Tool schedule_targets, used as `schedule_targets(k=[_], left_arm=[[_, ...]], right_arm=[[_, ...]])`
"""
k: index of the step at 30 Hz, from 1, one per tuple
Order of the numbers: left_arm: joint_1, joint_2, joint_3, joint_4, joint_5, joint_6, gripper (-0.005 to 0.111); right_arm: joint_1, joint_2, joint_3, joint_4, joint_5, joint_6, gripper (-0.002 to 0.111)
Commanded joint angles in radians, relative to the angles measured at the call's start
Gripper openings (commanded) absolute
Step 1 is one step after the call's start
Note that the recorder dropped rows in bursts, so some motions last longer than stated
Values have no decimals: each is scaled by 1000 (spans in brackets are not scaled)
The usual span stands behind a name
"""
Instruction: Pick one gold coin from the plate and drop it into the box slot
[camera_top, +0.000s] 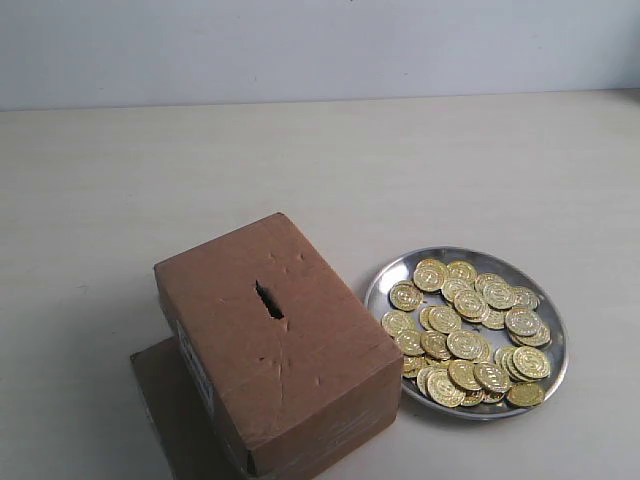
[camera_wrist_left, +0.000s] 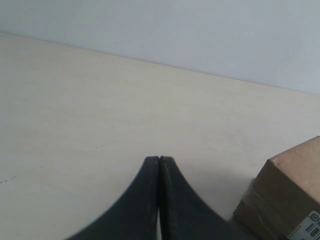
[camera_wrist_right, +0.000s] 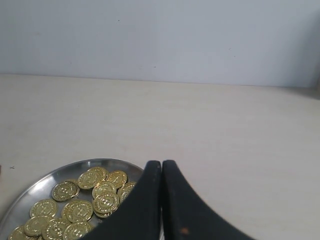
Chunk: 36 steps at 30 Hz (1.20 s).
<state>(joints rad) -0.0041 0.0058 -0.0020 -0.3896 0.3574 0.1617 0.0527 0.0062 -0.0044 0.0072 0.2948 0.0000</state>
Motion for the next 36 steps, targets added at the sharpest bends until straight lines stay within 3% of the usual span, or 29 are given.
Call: schedule_targets(k=[1,10,26,36], left_arm=[[0,-6,2,85,4,-120,0],[-145,-6,2,193,-17,-177,0],[-145,-6,2,228,-4,-132,0],[-145,-6,2,236,-6,0,0]], right_arm=[[-5,-6,4,-7,-15,0,0],[-5,-6,4,-7,-12,0,0],[-5,-6,4,-7,-12,0,0],[-5,-6,4,-7,-12,0,0]])
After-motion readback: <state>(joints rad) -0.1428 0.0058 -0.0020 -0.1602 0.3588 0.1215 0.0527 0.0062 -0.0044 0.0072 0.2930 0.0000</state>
